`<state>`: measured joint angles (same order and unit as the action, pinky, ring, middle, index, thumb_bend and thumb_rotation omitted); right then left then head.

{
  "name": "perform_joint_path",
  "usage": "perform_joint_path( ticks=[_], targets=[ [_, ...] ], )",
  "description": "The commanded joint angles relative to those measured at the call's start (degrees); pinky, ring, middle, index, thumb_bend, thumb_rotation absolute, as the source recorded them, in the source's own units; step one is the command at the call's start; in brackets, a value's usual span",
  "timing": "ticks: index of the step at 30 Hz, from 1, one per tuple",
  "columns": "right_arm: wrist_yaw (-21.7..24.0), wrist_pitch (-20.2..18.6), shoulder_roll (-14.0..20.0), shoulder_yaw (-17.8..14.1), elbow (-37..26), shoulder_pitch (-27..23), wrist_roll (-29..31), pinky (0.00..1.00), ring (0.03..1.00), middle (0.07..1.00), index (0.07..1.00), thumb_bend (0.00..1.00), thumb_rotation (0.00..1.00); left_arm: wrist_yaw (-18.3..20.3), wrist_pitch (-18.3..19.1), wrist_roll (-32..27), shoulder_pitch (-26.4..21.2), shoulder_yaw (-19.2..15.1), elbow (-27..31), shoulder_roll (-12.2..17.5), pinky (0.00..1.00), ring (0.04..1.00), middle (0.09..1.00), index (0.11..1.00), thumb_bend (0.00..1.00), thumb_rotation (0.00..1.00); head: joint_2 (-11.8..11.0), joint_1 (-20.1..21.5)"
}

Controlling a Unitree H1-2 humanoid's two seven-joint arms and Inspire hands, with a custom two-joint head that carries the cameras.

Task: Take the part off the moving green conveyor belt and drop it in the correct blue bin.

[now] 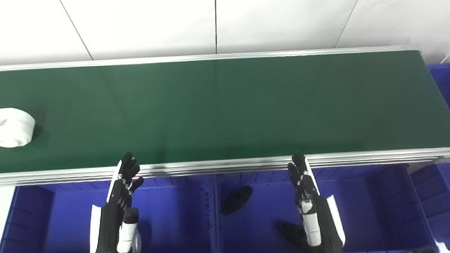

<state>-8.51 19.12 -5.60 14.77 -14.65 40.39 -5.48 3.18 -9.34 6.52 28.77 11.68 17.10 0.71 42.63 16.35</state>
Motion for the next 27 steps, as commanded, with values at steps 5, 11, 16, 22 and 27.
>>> perform_joint_path(
  ticks=[5,11,16,22,27],
  targets=[
    [1.11,0.36,-0.93,0.45,-0.52,0.14,1.42,1.0,1.0,1.0,1.0,0.88,0.99,-0.11,-1.53,0.07,0.21,0.59,1.37,-0.39,0.86,0.918,0.933,0.957,0.89,1.0,-0.36,-0.64],
    [2.5,0.17,-0.61,0.8,-0.28,-0.26,2.81,1.0,1.0,1.0,1.0,0.89,0.97,0.02,-1.5,0.44,0.08,0.72,1.07,-0.11,0.84,0.922,0.934,0.96,0.9,1.0,-0.61,0.14],
    [2.63,0.49,-0.84,0.62,0.35,-0.45,2.6,1.0,1.0,1.0,1.0,0.88,0.97,0.06,-1.39,-0.31,0.29,0.67,1.01,-0.14,0.86,0.925,0.936,0.968,0.9,1.0,-1.61,-0.29],
    [2.38,0.92,-1.02,0.28,1.49,-0.73,2.52,1.0,1.0,1.0,1.0,0.87,0.98,-0.14,-1.46,0.1,0.19,0.52,0.54,-0.15,0.84,0.92,0.93,0.968,0.92,1.0,-1.9,0.19],
    [2.42,1.23,-1.01,0.27,1.76,-0.68,2.0,1.0,1.0,1.0,1.0,0.87,0.98,0.12,-1.77,-0.48,0.22,0.54,0.26,0.02,0.85,0.913,0.923,0.968,0.91,1.0,-2.35,0.2]
  ],
)
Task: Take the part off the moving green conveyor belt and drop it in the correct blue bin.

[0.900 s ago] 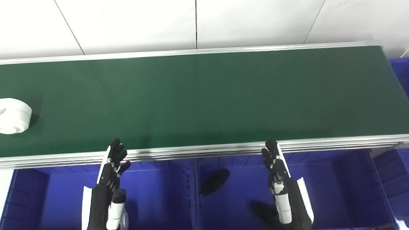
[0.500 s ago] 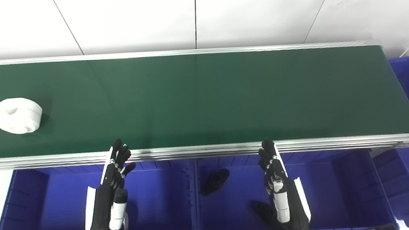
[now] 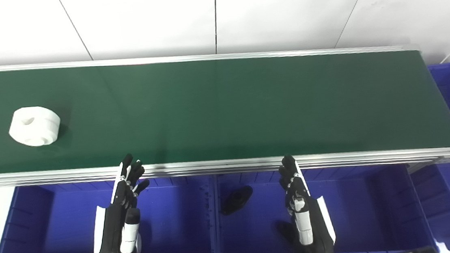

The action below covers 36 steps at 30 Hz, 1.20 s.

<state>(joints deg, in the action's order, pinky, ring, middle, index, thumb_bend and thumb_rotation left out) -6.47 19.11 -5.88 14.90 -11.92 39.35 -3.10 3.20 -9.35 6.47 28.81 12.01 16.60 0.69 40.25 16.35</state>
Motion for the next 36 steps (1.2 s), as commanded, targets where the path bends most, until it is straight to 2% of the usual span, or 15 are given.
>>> perform_joint_path(
  ticks=[1,9,17,18,22,23,24,29,33,36],
  targets=[
    [0.43,1.09,-0.69,0.15,-1.07,0.38,-0.29,1.0,1.0,1.0,1.0,0.88,0.98,0.06,-1.71,-0.36,0.19,0.24,0.82,-0.02,0.85,0.911,0.922,0.969,0.91,1.0,0.23,0.14],
    [1.3,0.41,0.39,-0.13,-2.1,0.48,0.81,1.0,1.0,1.0,1.0,0.87,0.98,-0.76,-1.22,1.17,0.19,0.69,1.1,-1.33,0.84,0.912,0.927,0.964,0.92,1.0,1.38,-0.17],
    [1.57,0.5,0.34,-0.37,-2.47,0.71,0.89,1.0,1.0,1.0,1.0,0.85,0.97,-0.57,-1.34,1.23,0.47,0.69,1.41,-1.58,0.85,0.918,0.935,0.973,0.91,1.0,1.2,-0.64],
    [1.58,0.33,0.31,-0.42,-2.58,0.81,0.94,1.0,1.0,1.0,1.0,0.86,0.97,-0.51,-1.43,1.17,0.54,0.77,1.39,-1.58,0.85,0.914,0.933,0.972,0.91,1.0,0.9,-0.84],
    [1.76,1.29,0.56,-0.61,-1.5,1.06,1.3,1.0,1.0,1.0,1.0,0.86,0.97,-0.44,-2.49,0.46,1.14,1.09,0.4,-1.7,0.85,0.913,0.929,0.966,0.92,1.0,-3.06,-4.49],
    [1.78,1.51,0.63,-0.67,-1.24,1.05,1.32,1.0,1.0,1.0,1.0,0.87,0.97,-0.33,-2.55,0.21,1.24,1.23,0.22,-1.67,0.85,0.913,0.929,0.964,0.93,1.0,-3.06,-4.49],
    [1.83,1.8,0.75,-0.79,-0.88,1.08,1.52,1.0,1.0,1.0,1.0,0.87,0.97,-0.27,-2.82,0.09,1.35,1.42,-0.12,-1.65,0.85,0.914,0.932,0.964,0.94,1.0,-4.18,-5.91],
    [2.65,3.31,1.57,-1.38,0.52,1.1,3.93,1.0,1.0,1.0,1.0,0.87,0.97,-1.16,-4.39,1.75,1.68,2.2,-1.79,-2.06,0.83,0.9,0.927,0.951,0.9,1.0,-6.17,-9.22],
    [3.35,4.54,2.61,-2.77,2.23,0.52,5.5,1.0,1.0,1.0,1.0,0.86,0.98,-3.12,-6.72,4.31,1.84,2.92,-3.95,-3.63,0.8,0.879,0.908,0.935,0.85,1.0,-8.33,-13.39],
    [4.0,4.45,3.23,-3.47,2.45,0.31,6.61,1.0,1.0,1.0,1.0,0.88,0.99,-3.98,-7.95,5.45,1.79,3.61,-4.94,-4.3,0.77,0.865,0.899,0.922,0.81,1.0,-8.55,-15.04]
  ],
)
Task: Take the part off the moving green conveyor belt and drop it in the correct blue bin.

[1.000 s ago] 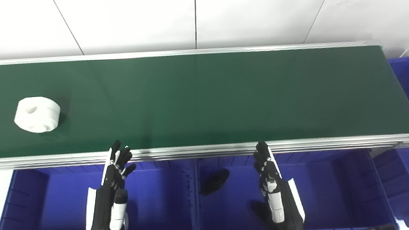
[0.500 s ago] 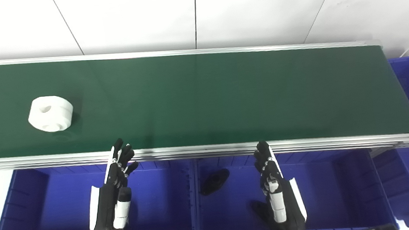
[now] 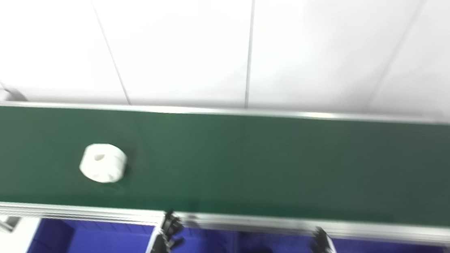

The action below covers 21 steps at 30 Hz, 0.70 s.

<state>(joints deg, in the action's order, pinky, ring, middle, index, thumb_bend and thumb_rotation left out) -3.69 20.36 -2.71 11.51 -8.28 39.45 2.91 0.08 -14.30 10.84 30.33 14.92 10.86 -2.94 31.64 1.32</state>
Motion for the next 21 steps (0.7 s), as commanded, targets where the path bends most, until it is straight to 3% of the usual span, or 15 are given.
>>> perform_joint_path(
  ticks=[1,7,13,15,16,21],
  targets=[
    [1.39,2.81,0.32,-0.33,-1.57,0.23,1.06,1.0,1.0,1.0,1.0,0.88,0.98,-1.25,-3.28,1.73,0.25,0.96,0.62,-1.12,0.77,0.864,0.899,0.92,0.81,1.0,0.64,-1.74],
    [2.3,-0.02,1.72,-1.75,-3.87,0.24,2.36,1.0,1.0,1.0,1.0,0.91,0.98,-2.33,-3.61,2.93,0.22,2.57,0.27,-3.2,0.75,0.861,0.896,0.888,0.76,0.97,2.8,-6.02],
    [3.08,-1.1,2.28,-2.22,-4.07,-0.33,3.21,1.0,1.0,1.0,1.0,0.88,1.0,-2.38,-2.09,3.84,-0.05,3.08,1.06,-3.71,0.74,0.856,0.888,0.874,0.75,0.88,4.19,-6.85],
    [3.27,-0.84,2.11,-2.21,-3.73,-0.62,3.2,1.0,1.0,1.0,1.0,0.87,0.99,-2.33,-2.25,3.8,-0.31,2.91,1.15,-3.59,0.74,0.858,0.89,0.875,0.82,0.82,4.5,-6.6],
    [3.31,-0.74,2.03,-2.17,-3.63,-0.74,3.08,1.0,1.0,1.0,1.0,0.86,1.0,-2.31,-2.46,3.65,-0.43,2.82,1.13,-3.51,0.73,0.858,0.887,0.871,0.84,0.75,4.5,-6.6],
    [3.04,-1.38,1.01,-1.56,-3.87,-1.2,2.2,1.0,1.0,1.0,1.0,0.86,1.0,-1.68,-2.97,2.82,-0.88,2.12,3.02,-2.09,0.73,0.855,0.886,0.877,0.87,0.54,5.91,-6.11]
  ],
)
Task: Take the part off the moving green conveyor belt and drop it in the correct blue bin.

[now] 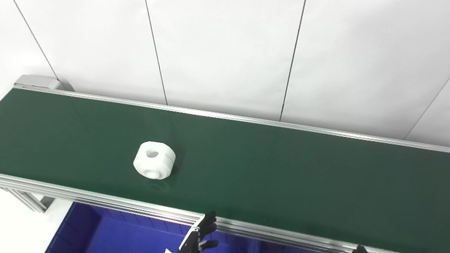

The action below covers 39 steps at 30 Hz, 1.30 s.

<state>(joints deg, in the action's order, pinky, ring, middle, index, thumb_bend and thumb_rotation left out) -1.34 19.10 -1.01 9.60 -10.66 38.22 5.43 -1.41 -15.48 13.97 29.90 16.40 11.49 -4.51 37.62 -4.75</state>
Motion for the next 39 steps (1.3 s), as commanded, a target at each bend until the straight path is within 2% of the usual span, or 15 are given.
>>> perform_joint_path(
  ticks=[1,3,4,6,8,11,13,15,18,19,21,25,32,39],
  targets=[
    [0.69,-0.34,-0.95,0.54,-1.59,-0.02,-0.33,1.0,1.0,1.0,1.0,0.86,1.0,0.0,-1.99,-0.18,-0.72,0.47,3.62,-0.06,0.73,0.855,0.886,0.878,0.87,0.54,0.03,-0.03],
    [0.67,-0.39,-1.46,0.86,-1.4,-0.24,-0.74,1.0,1.0,1.0,1.0,0.86,1.0,0.16,-2.79,-0.06,-1.45,0.0,5.65,0.7,0.73,0.855,0.875,0.854,0.89,0.44,0.03,-0.05],
    [0.61,-0.28,-1.7,1.01,-1.19,-0.41,-1.09,1.0,1.0,1.0,1.0,0.85,1.0,0.13,-3.28,-0.03,-1.85,-0.27,6.4,1.03,0.72,0.846,0.854,0.825,0.91,0.35,-0.05,-0.08],
    [0.42,0.06,-2.22,1.3,-0.48,-0.91,-1.92,1.0,1.0,1.0,1.0,0.84,1.0,0.38,-3.38,0.94,-3.2,-1.07,8.26,2.17,0.7,0.826,0.836,0.796,0.94,0.28,-0.35,-0.17],
    [0.36,0.15,-2.78,1.63,-0.08,-1.42,-2.45,1.0,1.0,1.0,1.0,0.83,1.0,1.21,-2.83,3.66,-5.93,-2.37,10.62,4.28,0.68,0.81,0.826,0.785,0.96,0.26,-0.25,-0.05],
    [0.36,-0.03,-3.45,2.08,-0.03,-1.96,-2.9,1.0,1.0,1.0,1.0,0.82,1.0,3.07,-1.77,9.68,-11.71,-4.78,12.75,8.47,0.66,0.795,0.815,0.78,1.0,0.31,-0.01,0.34],
    [0.37,-0.01,-3.87,2.41,0.17,-2.19,-2.65,1.0,1.0,1.0,1.0,0.8,1.0,4.91,-0.68,13.1,-15.42,-5.63,13.13,11.06,0.71,0.84,0.825,0.778,0.98,0.35,-0.07,0.46],
    [0.45,0.26,-4.25,2.78,0.44,-2.43,-2.36,1.0,1.0,1.0,1.0,0.79,1.0,7.33,1.06,18.47,-19.42,-5.63,13.8,13.35,0.73,0.857,0.83,0.78,0.98,0.37,-0.09,0.52],
    [0.29,0.32,-4.96,3.4,0.66,-2.93,-2.89,1.0,1.0,1.0,1.0,0.79,1.0,11.26,3.32,22.73,-24.12,-5.0,14.29,16.16,0.77,0.88,0.844,0.79,0.97,0.38,0.33,1.18],
    [0.21,0.24,-5.24,3.64,0.62,-3.09,-3.16,1.0,1.0,1.0,1.0,0.8,1.0,13.15,4.18,23.93,-26.26,-4.64,14.32,17.17,0.84,0.9,0.862,0.803,0.98,0.36,0.53,1.43],
    [0.17,0.1,-5.68,3.99,0.57,-3.31,-3.5,1.0,1.0,1.0,1.0,0.82,0.99,16.1,5.29,26.26,-30.31,-3.95,13.56,18.6,0.88,0.92,0.883,0.821,1.0,0.32,0.77,1.84],
    [0.05,-0.21,-6.37,4.58,0.39,-3.57,-3.71,1.0,1.0,1.0,1.0,0.82,0.99,16.77,4.73,28.12,-36.08,-3.09,8.93,19.93,0.91,0.933,0.904,0.837,1.0,0.31,1.03,2.41],
    [-0.12,-0.67,-7.15,5.26,0.06,-3.75,-3.88,1.0,1.0,1.0,1.0,0.83,0.98,16.17,5.71,31.78,-45.15,-1.48,-0.89,19.88,0.9,0.941,0.907,0.818,1.0,0.3,1.09,3.41],
    [-0.38,-0.67,-7.67,5.71,0.03,-3.66,-4.23,1.0,1.0,1.0,1.0,0.83,0.99,13.79,6.87,33.92,-49.75,-0.94,-9.25,19.19,0.9,0.936,0.905,0.815,1.0,0.29,1.16,4.33]
  ],
)
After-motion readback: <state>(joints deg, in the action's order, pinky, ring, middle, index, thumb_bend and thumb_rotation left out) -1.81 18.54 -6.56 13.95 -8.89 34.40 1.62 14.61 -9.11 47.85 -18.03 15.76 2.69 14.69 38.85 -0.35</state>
